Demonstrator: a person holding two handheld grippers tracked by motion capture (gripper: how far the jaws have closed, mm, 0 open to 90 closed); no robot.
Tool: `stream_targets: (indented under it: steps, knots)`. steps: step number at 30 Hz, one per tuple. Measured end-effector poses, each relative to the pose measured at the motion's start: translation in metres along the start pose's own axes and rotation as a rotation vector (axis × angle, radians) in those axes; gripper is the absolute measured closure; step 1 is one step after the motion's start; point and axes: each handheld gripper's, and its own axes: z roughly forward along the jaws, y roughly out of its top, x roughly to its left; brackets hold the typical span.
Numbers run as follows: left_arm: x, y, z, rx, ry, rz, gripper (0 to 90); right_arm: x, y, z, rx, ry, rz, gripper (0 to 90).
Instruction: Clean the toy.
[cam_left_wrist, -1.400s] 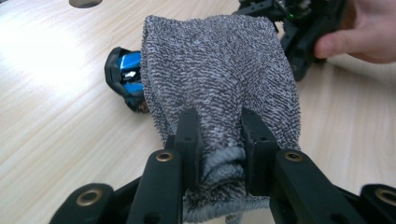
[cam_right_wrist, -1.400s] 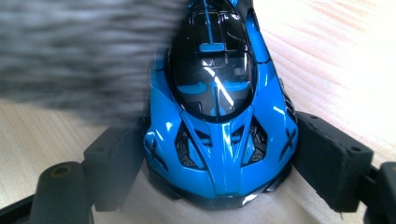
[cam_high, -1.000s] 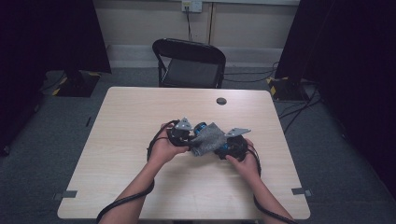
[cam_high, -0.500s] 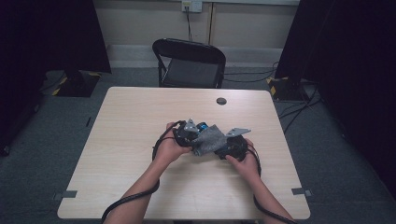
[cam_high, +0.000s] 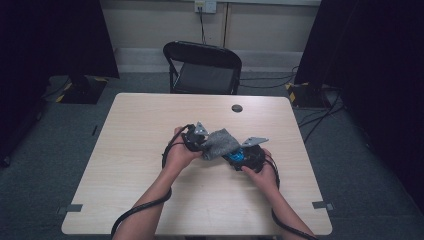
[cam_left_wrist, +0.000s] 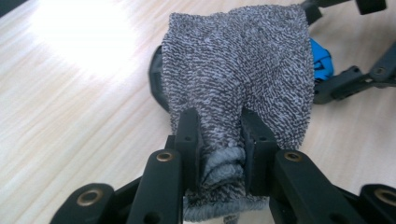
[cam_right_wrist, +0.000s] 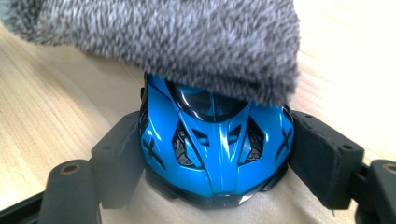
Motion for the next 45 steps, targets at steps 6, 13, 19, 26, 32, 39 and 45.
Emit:
stream_targets:
  steps: [6, 13, 19, 26, 32, 39, 45]
  knots:
    - [0.010, -0.001, -0.003, -0.010, 0.030, -0.031, 72.3, 0.000, 0.000, 0.000, 0.000, 0.000, 0.000, 23.6]
    - [0.019, -0.005, -0.004, -0.013, 0.029, -0.064, 72.5, 0.000, 0.000, 0.000, 0.000, 0.002, 0.000, 23.5]
    - [0.027, -0.009, -0.004, -0.027, 0.037, -0.103, 72.6, 0.000, 0.000, 0.000, 0.001, 0.004, -0.002, 23.4]
    - [0.038, -0.016, -0.010, -0.032, 0.068, -0.153, 72.8, -0.001, 0.000, 0.000, 0.001, 0.006, -0.003, 23.5]
    - [0.046, -0.028, -0.023, -0.049, 0.099, -0.189, 73.4, -0.001, 0.000, 0.000, 0.001, 0.006, -0.003, 23.4]
    - [0.051, -0.036, -0.042, -0.104, 0.116, -0.218, 73.4, -0.001, 0.000, 0.000, 0.001, 0.006, -0.003, 23.4]
    - [0.047, -0.031, -0.056, -0.154, 0.094, -0.201, 73.3, -0.001, 0.000, 0.000, 0.001, 0.006, -0.003, 23.4]
